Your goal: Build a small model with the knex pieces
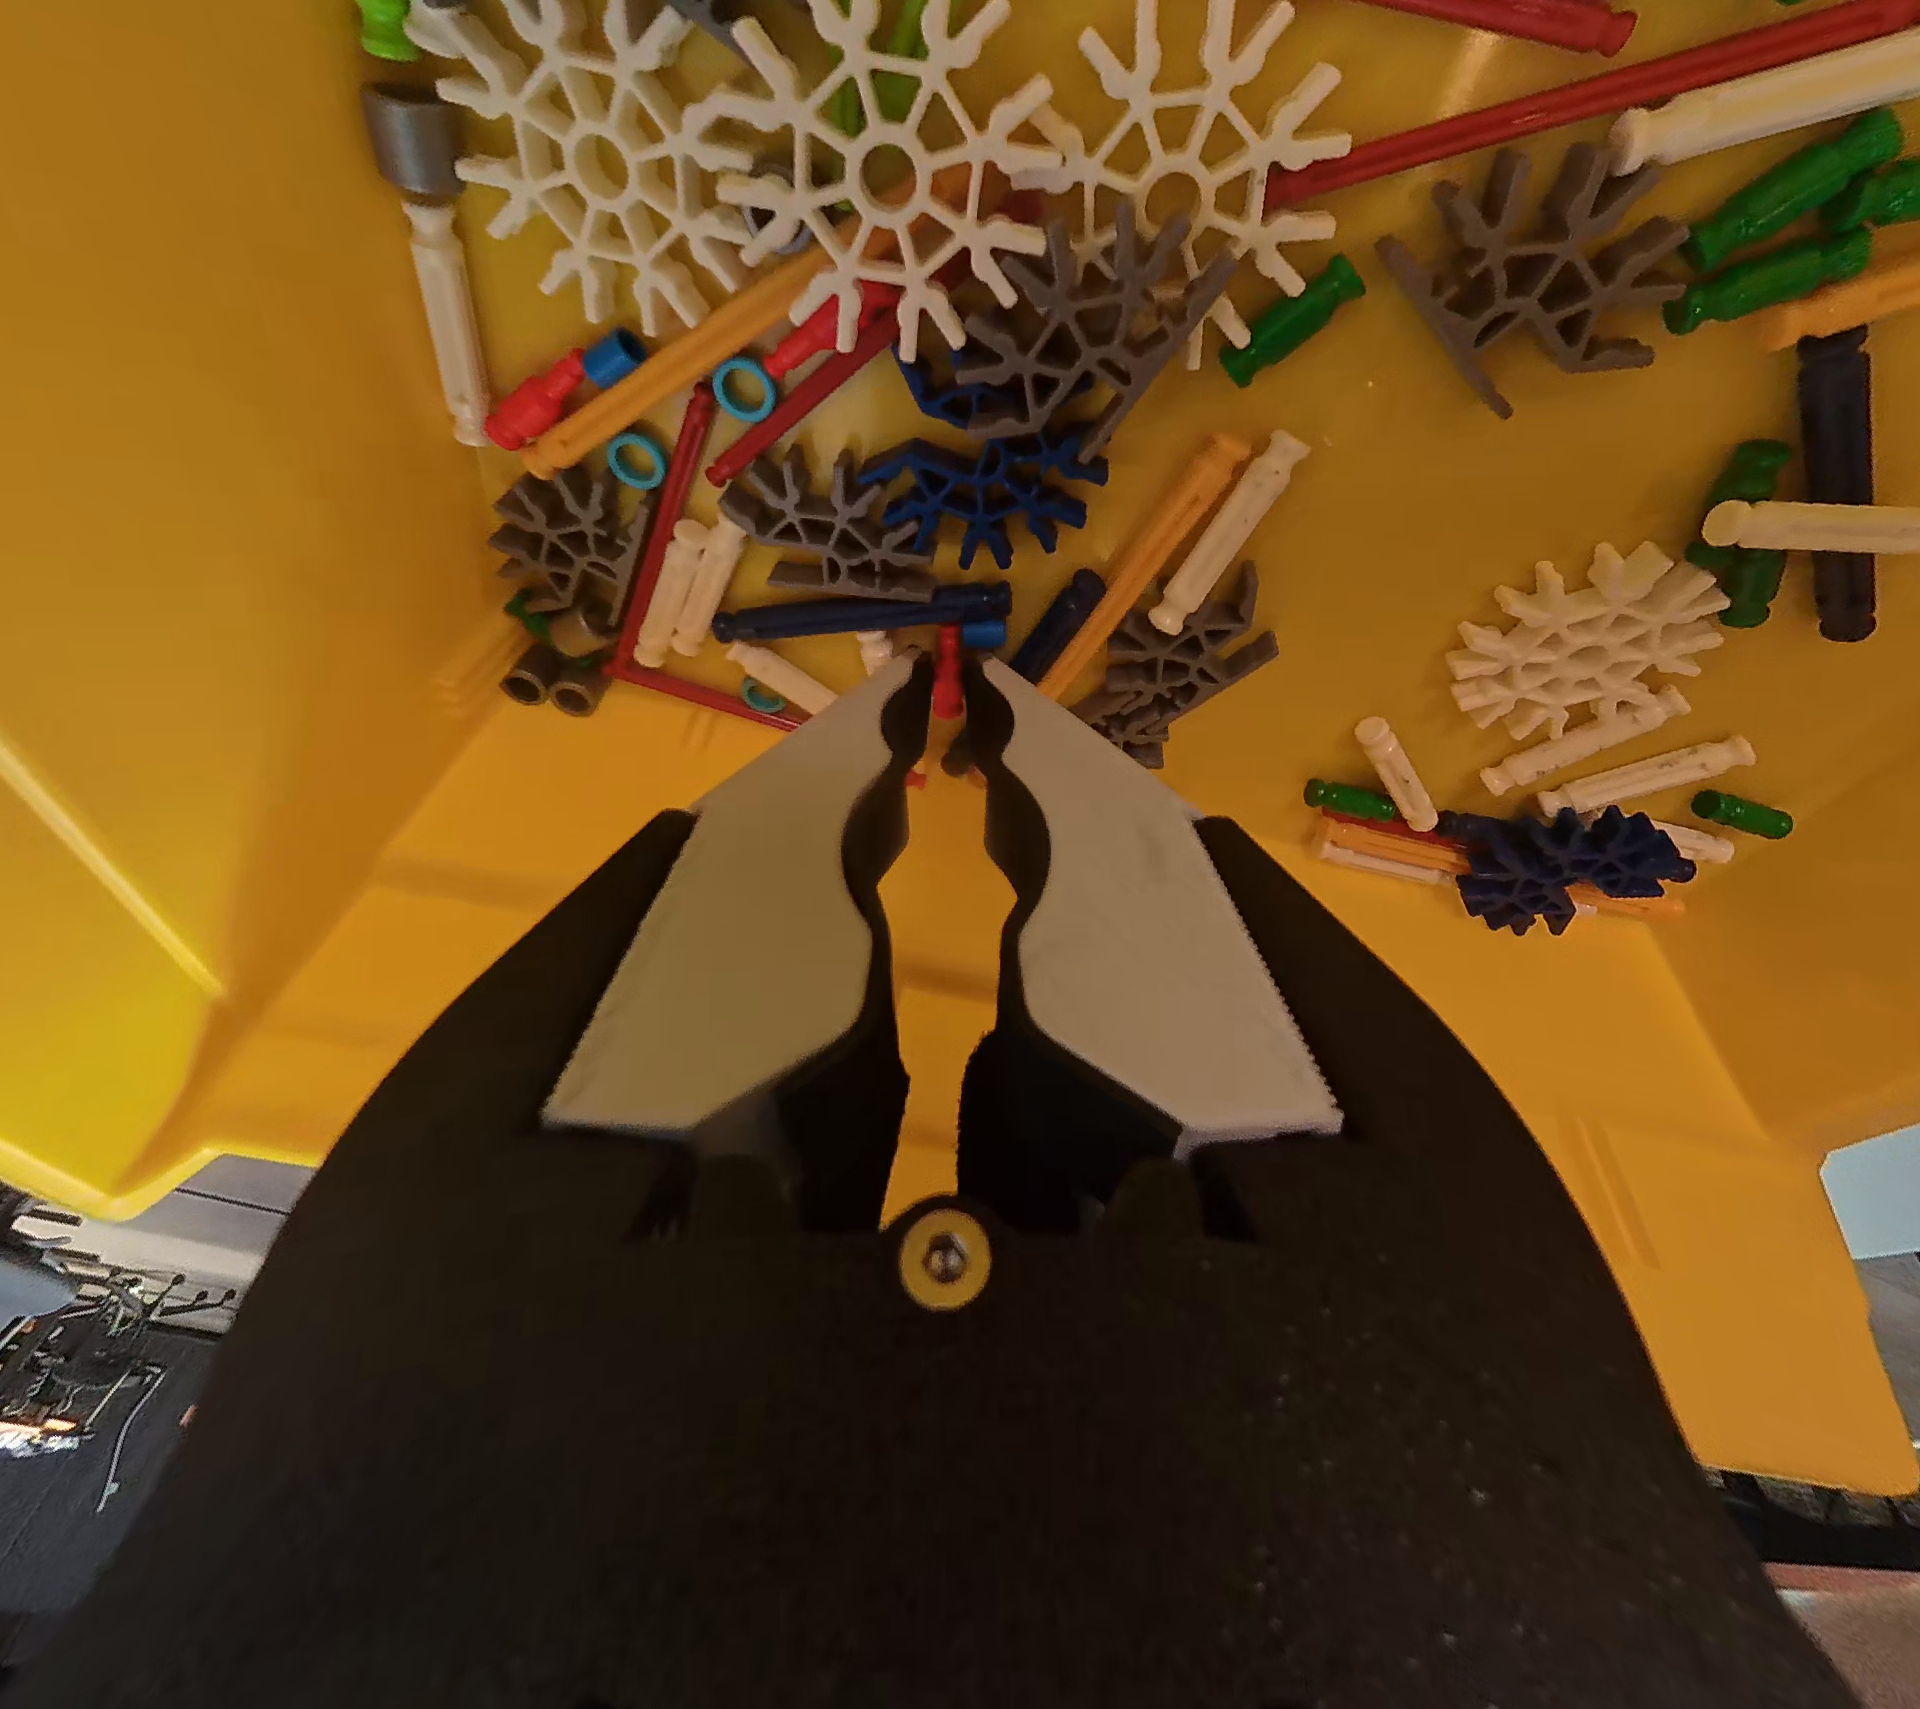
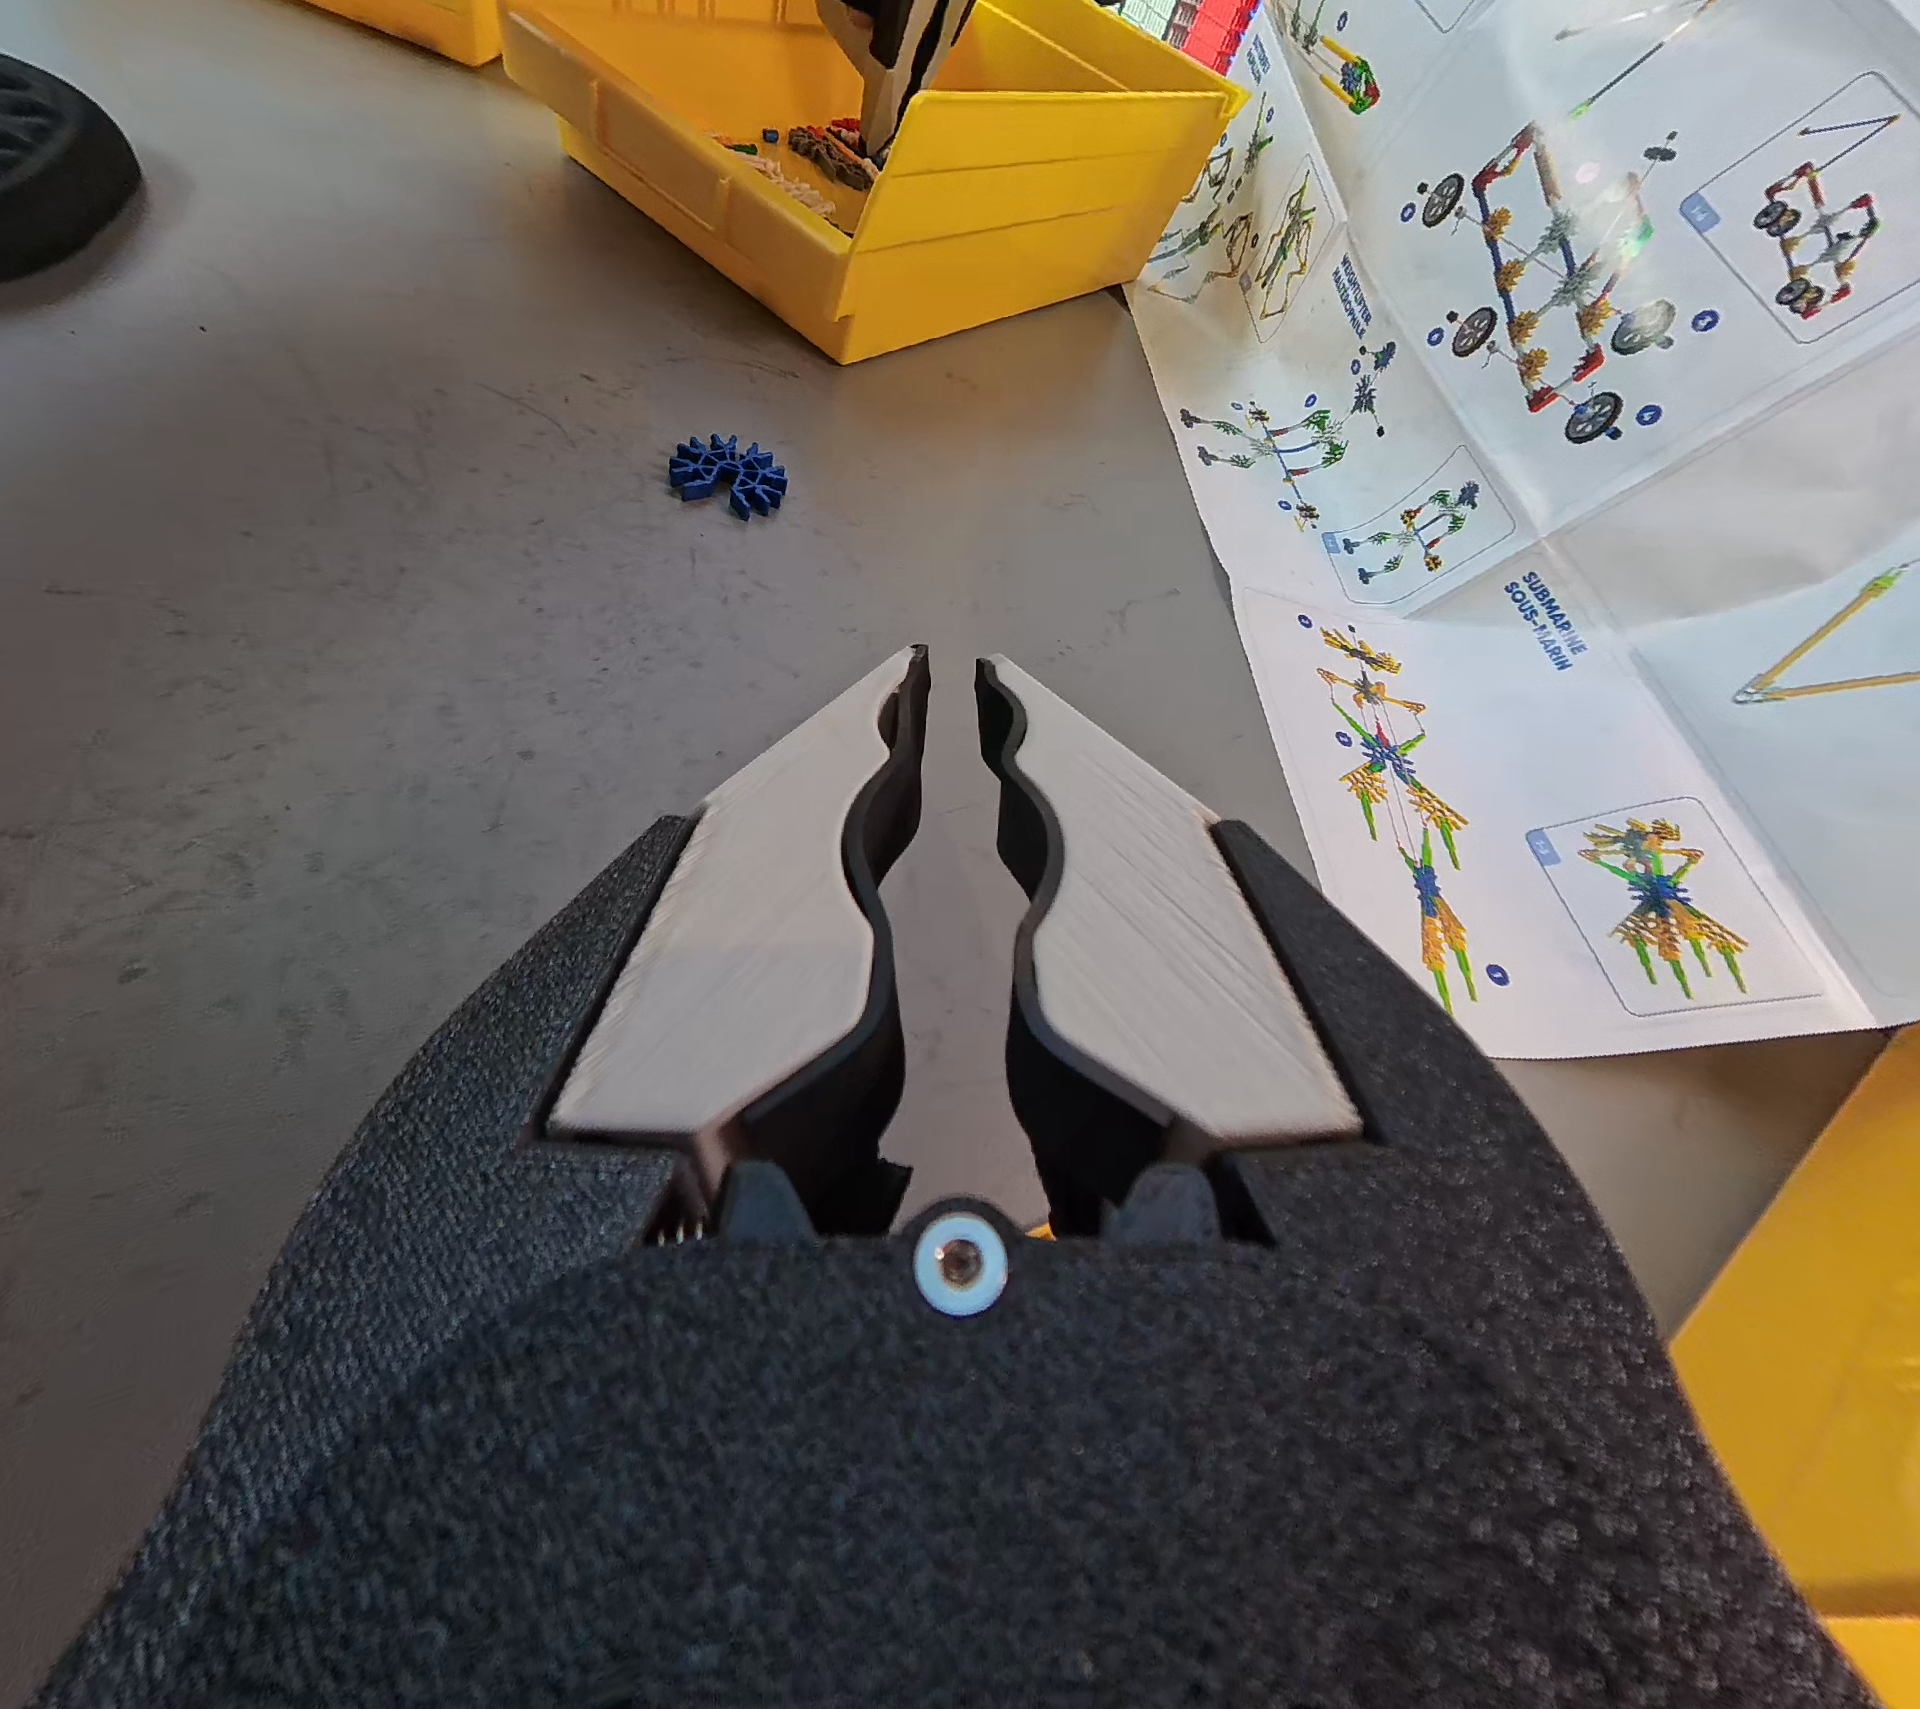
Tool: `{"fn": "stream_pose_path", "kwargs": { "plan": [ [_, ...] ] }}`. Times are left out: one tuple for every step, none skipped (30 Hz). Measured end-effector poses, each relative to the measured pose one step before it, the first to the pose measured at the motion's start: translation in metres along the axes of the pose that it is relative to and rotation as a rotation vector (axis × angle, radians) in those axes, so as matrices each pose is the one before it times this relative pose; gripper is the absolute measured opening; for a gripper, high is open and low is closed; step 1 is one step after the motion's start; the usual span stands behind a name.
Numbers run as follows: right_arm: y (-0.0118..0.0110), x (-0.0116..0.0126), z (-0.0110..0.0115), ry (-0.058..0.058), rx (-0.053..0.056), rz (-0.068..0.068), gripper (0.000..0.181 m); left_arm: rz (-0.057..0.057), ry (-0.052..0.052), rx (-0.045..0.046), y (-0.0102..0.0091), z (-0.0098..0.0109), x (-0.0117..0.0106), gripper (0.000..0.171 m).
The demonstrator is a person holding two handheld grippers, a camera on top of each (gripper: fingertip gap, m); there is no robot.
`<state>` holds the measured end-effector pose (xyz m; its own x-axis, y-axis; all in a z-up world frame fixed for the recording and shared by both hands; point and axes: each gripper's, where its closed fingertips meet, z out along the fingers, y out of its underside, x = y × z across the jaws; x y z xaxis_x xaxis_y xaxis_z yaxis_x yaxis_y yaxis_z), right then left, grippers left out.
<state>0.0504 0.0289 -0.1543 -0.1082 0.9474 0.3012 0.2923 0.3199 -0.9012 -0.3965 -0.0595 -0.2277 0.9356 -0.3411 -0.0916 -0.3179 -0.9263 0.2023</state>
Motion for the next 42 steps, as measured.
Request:
{"fn": "stream_pose_path", "kwargs": {
  "plan": [
    [0.00008,-0.00010,0.00003,-0.0004,-0.0010,-0.0007,0.007,-0.0012,0.0008,-0.00328,0.00026,-0.00005,0.00005,0.006],
    [0.00016,-0.00018,0.00014,-0.0010,-0.0011,-0.0009,0.007,-0.0014,0.0009,-0.00343,0.00020,0.00003,-0.00004,0.006],
    [0.00027,-0.00032,0.00015,-0.0014,-0.0016,-0.0014,0.007,-0.0025,0.0012,-0.00347,0.00001,0.00021,-0.00006,0.006],
    [0.00055,-0.00016,0.00007,0.0001,-0.0031,-0.0026,0.007,-0.0041,0.0022,-0.00237,0.00005,0.00013,0.00003,0.006],
    [0.00042,-0.00022,0.00012,0.0001,-0.0025,-0.0030,0.007,-0.0070,0.0040,-0.00162,-0.00007,0.00013,-0.00007,0.006],
    [0.00027,-0.00022,0.00003,-0.0003,-0.0018,-0.0036,0.007,-0.0084,0.0048,-0.00117,-0.00007,-0.00003,0.00003,0.006],
    [0.00042,-0.00022,-0.00006,0.0006,-0.0023,-0.0037,0.007,-0.0065,0.0036,-0.00053,-0.00006,0.00012,-0.00001,0.006],
    [0.00050,-0.00021,-0.00016,0.0002,-0.0024,-0.0035,0.007,-0.0011,0.0004,0.00029,0.00010,-0.00004,0.00006,0.006],
    [0.00051,-0.00017,-0.00007,0.0002,-0.0024,-0.0025,0.007,0.0055,-0.0026,0.00096,-0.00001,-0.00017,-0.00001,0.006],
    [0.00021,0.00012,-0.00020,0.0013,-0.0007,-0.0014,0.007,0.0068,-0.0050,0.00168,0.00014,-0.00011,0.00007,0.006],
    [-0.00008,0.00022,-0.00026,0.0009,0.0009,0.0001,0.007,0.0046,-0.0059,0.00135,0.00009,-0.00005,-0.00003,0.006],
    [0.00000,0.00021,-0.00020,0.0004,0.0003,0.0007,0.007,0.0034,-0.0077,0.00112,0.00015,-0.00009,0.00004,0.006],
    [0.00010,0.00017,-0.00035,0.0007,-0.0004,0.0003,0.007,0.0056,-0.0090,0.00026,0.00028,-0.00008,-0.00007,0.006],
    [0.00012,0.00017,-0.00044,0.0008,-0.0004,0.0003,0.007,0.0075,-0.0081,0.00143,0.00021,-0.00009,-0.00005,0.006],
    [-0.00011,0.00023,-0.00040,0.0010,0.0006,0.0003,0.007,0.0056,-0.0055,0.00098,0.00003,-0.00013,-0.00008,0.006],
    [-0.00032,0.00004,-0.00047,0.0003,0.0014,0.0006,0.007,0.0082,-0.0049,-0.00014,0.00015,-0.00011,-0.00016,0.006],
    [-0.00061,0.00013,-0.00036,0.0000,0.0025,0.0024,0.007,0.0116,-0.0071,-0.00037,0.00005,-0.00043,-0.00026,0.006],
    [-0.00124,0.00005,-0.00042,-0.0002,0.0058,0.0056,0.007,0.0106,-0.0120,-0.00835,0.00140,-0.00013,-0.00083,0.006],
    [-0.00156,-0.00013,-0.00030,-0.0016,0.0089,0.0093,0.007,0.0102,-0.0181,-0.00480,0.00098,-0.00077,-0.00125,0.006],
    [-0.00106,-0.00012,-0.00017,-0.0032,0.0072,0.0120,0.007,0.0115,-0.0287,-0.00833,0.00160,-0.00212,-0.00201,0.006],
    [-0.00045,0.00036,-0.00006,0.0003,0.0024,0.0066,0.007,0.0177,-0.0316,-0.00757,0.00201,-0.00367,-0.00187,0.006],
    [-0.00021,0.00071,-0.00016,0.0037,0.0013,0.0018,0.007,0.0177,-0.0333,-0.00500,0.00194,-0.00466,-0.00181,0.006],
    [-0.00032,0.00037,-0.00034,0.0006,0.0020,0.0019,0.007,0.0139,-0.0360,-0.00269,0.00206,-0.00539,-0.00233,0.006],
    [-0.00019,0.00029,-0.00016,0.0001,0.0013,0.0020,0.007,0.0130,-0.0341,-0.00162,0.00212,-0.00616,-0.00199,0.006],
    [-0.00036,0.00009,-0.00017,-0.0006,0.0017,0.0026,0.007,0.0130,-0.0460,-0.00515,0.00317,-0.00697,-0.00381,0.006],
    [-0.00032,-0.00001,0.00005,-0.0013,0.0016,0.0024,0.007,0.0077,-0.0493,0.00683,0.00179,-0.00868,-0.00465,0.006],
    [-0.00009,-0.00013,0.00013,-0.0010,-0.0004,0.0006,0.007,-0.0078,-0.0382,0.03470,-0.00215,-0.01110,-0.00364,0.006],
    [0.00026,0.00011,0.00026,0.0008,-0.0022,-0.0012,0.007,-0.0239,-0.0205,0.06959,-0.00798,-0.01373,-0.00157,0.005],
    [0.00041,0.00025,0.00018,0.0015,-0.0033,-0.0018,0.007,-0.0341,-0.0065,0.09555,-0.01349,-0.01566,0.00072,0.005],
    [0.00013,0.00009,0.00024,0.0007,-0.0020,-0.0006,0.007,-0.0389,0.0084,0.11116,-0.01837,-0.01675,0.00410,0.005],
    [-0.00042,0.00030,0.00027,0.0002,0.0011,0.0019,0.007,-0.0374,0.0330,0.12321,-0.02291,-0.01669,0.01000,0.006],
    [-0.00087,0.00027,0.00032,-0.0007,0.0040,0.0067,0.007,-0.0293,0.0416,0.12911,-0.02675,-0.01489,0.01449,0.005],
    [-0.00140,0.00015,0.00043,-0.0033,0.0072,0.0139,0.007,-0.0152,0.0453,0.11678,-0.02728,-0.01052,0.01801,0.005],
    [-0.00193,0.00010,0.00045,-0.0060,0.0103,0.0199,0.007,0.0042,0.0515,0.08358,-0.02383,-0.00430,0.02085,0.005],
    [-0.00180,0.00050,0.00037,-0.0044,0.0093,0.0184,0.007,0.0287,0.0509,0.04336,-0.01825,0.00242,0.02121,0.005],
    [-0.00157,0.00111,0.00028,0.0003,0.0084,0.0140,0.007,0.0472,0.0343,0.00816,-0.01335,0.00807,0.01741,0.006],
    [-0.00108,0.00123,0.00023,0.0011,0.0065,0.0115,0.007,0.0515,0.0222,-0.01681,-0.00987,0.01203,0.01323,0.006],
    [-0.00075,0.00102,-0.00006,0.0013,0.0045,0.0087,0.007,0.0464,0.0217,-0.02973,-0.00843,0.01439,0.01080,0.006],
    [-0.00038,0.00095,-0.00055,0.0024,0.0034,0.0051,0.007,0.0417,0.0344,-0.03406,-0.00786,0.01520,0.01090,0.006],
    [-0.00065,0.00081,-0.00103,0.0039,0.0049,0.0028,0.007,0.0407,0.0353,-0.03653,-0.00732,0.01506,0.00974,0.006],
    [0.00014,0.00084,-0.00154,0.0041,0.0011,0.0019,0.007,0.0394,0.0394,-0.04403,-0.00574,0.01473,0.00935,0.006],
    [0.00101,0.00110,-0.00177,0.0061,-0.0033,0.0002,0.007,0.0379,0.0388,-0.04480,-0.00504,0.01438,0.00866,0.006]
  ]
}}
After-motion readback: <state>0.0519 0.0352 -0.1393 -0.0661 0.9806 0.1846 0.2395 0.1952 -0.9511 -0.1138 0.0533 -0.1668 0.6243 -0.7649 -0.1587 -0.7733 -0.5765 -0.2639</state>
